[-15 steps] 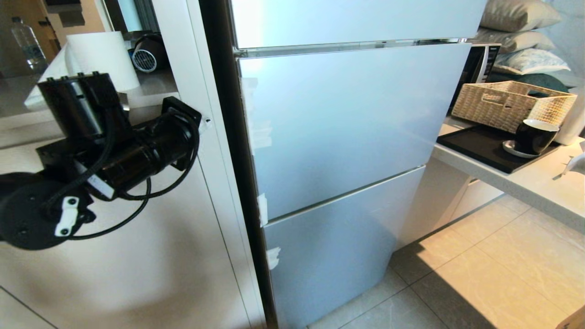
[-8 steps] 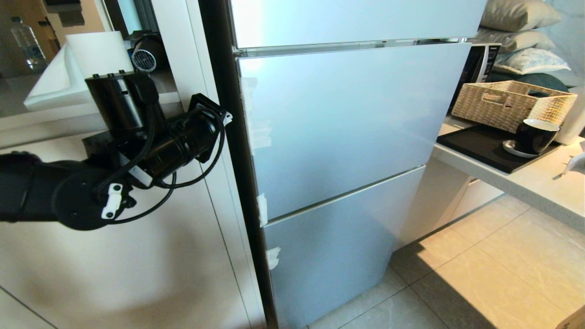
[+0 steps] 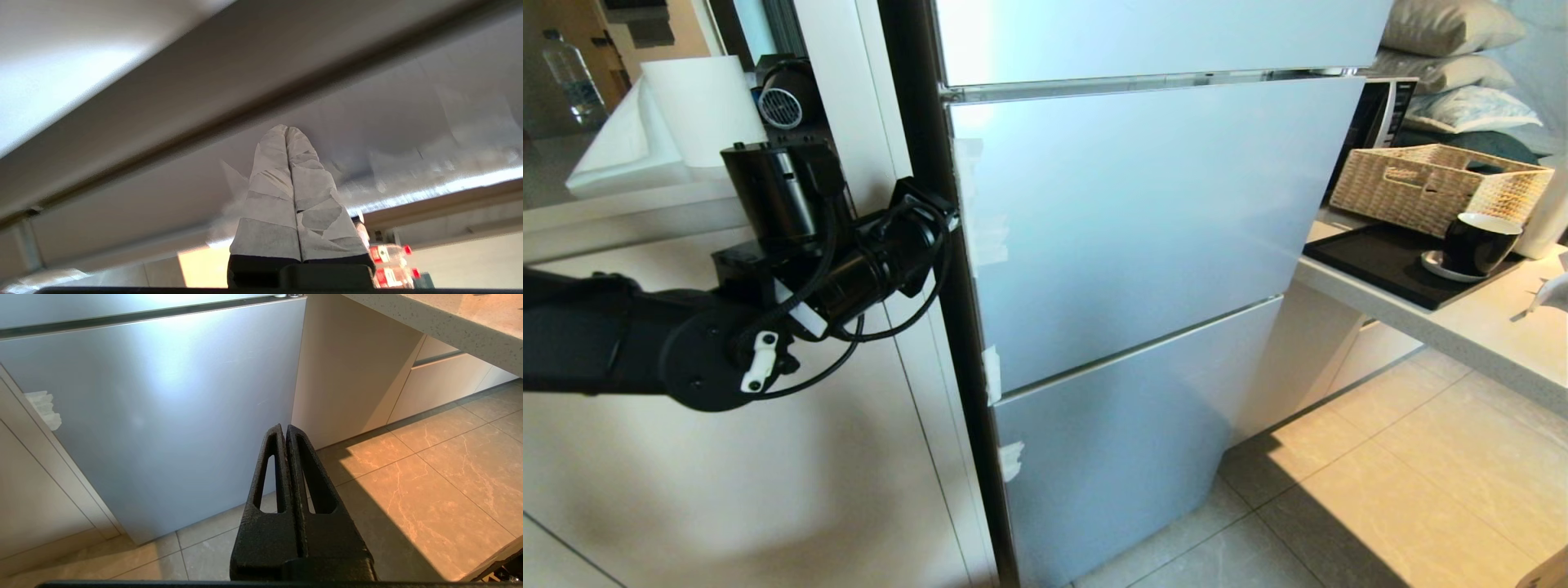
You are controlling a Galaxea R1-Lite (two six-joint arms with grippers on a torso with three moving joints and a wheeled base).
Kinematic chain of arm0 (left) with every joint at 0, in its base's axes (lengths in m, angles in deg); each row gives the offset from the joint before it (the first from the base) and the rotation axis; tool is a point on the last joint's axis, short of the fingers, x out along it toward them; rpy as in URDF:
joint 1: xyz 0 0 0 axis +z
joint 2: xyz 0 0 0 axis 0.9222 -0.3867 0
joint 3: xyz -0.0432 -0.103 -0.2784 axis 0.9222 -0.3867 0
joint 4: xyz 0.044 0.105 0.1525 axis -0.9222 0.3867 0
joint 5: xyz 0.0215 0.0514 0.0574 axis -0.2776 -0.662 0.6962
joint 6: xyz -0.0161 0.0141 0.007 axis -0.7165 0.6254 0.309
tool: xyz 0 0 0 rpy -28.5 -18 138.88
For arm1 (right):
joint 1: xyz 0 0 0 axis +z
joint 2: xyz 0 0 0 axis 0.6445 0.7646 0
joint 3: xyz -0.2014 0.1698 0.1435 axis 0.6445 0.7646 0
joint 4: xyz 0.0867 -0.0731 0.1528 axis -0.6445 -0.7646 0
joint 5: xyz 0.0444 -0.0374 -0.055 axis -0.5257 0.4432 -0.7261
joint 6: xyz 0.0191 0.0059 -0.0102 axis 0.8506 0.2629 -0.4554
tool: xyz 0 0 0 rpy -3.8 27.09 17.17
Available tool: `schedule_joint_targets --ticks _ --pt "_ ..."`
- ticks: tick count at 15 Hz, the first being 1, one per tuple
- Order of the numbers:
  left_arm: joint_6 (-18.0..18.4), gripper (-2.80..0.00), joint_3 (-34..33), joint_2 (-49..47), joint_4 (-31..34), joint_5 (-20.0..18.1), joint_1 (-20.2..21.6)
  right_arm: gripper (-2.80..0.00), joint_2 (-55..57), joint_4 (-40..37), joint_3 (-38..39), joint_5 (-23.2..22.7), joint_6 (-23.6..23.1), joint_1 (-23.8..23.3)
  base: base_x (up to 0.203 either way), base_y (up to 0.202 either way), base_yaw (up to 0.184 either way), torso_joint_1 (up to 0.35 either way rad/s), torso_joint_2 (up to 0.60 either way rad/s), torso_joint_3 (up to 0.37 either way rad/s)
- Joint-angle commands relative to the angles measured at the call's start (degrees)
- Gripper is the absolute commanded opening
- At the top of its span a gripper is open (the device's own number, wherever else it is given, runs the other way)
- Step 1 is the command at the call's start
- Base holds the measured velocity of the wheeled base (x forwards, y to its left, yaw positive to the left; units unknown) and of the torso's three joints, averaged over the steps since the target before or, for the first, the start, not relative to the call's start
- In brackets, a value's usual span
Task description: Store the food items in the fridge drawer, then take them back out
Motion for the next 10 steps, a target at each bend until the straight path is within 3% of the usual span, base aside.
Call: schedule_joint_targets --ticks 1,10 --pt "-0.31 -2.80 -0.50 0.83 -0.15 0.13 -1.95 -2.80 0.05 0.02 0.00 -0.01 -0.06 0.02 0.000 0.000 0.000 0.000 0.00 0.000" --pt "-0.68 -2.80 -5.10 3.39 -0.23 -0.38 -4.34 -2.80 0.05 0.02 0.00 -0.01 -0.02 0.02 0.000 0.000 0.000 0.000 0.00 0.000"
